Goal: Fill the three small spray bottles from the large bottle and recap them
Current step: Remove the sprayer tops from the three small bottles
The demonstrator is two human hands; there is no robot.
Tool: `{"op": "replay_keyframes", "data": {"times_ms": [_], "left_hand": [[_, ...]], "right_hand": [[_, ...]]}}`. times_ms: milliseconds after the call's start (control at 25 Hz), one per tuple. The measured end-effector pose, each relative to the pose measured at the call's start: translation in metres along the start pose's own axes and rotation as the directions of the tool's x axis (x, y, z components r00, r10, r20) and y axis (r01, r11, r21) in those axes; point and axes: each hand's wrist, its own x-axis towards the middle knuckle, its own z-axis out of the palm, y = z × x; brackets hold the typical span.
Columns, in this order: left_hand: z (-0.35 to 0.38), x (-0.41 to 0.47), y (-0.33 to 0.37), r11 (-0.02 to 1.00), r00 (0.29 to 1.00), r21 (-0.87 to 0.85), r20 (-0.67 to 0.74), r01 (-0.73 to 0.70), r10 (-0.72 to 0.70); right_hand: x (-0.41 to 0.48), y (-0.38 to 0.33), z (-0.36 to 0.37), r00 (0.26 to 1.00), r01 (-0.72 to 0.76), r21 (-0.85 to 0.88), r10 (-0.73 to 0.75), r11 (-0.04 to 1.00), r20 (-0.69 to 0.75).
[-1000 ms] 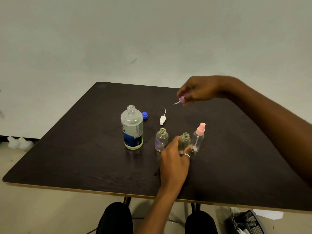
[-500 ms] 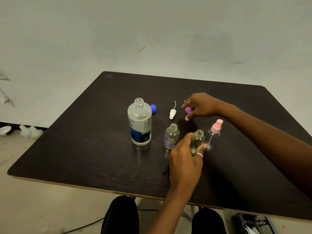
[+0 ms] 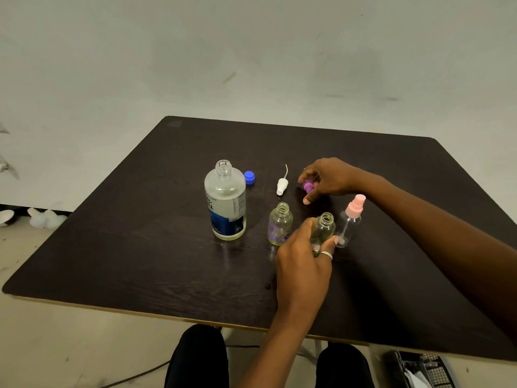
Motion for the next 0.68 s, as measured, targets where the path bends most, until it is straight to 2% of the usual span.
{"op": "replay_keyframes", "data": {"times_ms": [680], "left_hand": [[-0.0001, 0.0001, -0.0002, 1.0, 1.0, -0.008, 0.0, 0.006, -0.006]], "right_hand": [[0.0025, 0.0057, 0.0028, 0.999, 0.041, -0.048, -0.042, 0.998, -0.025]]}}
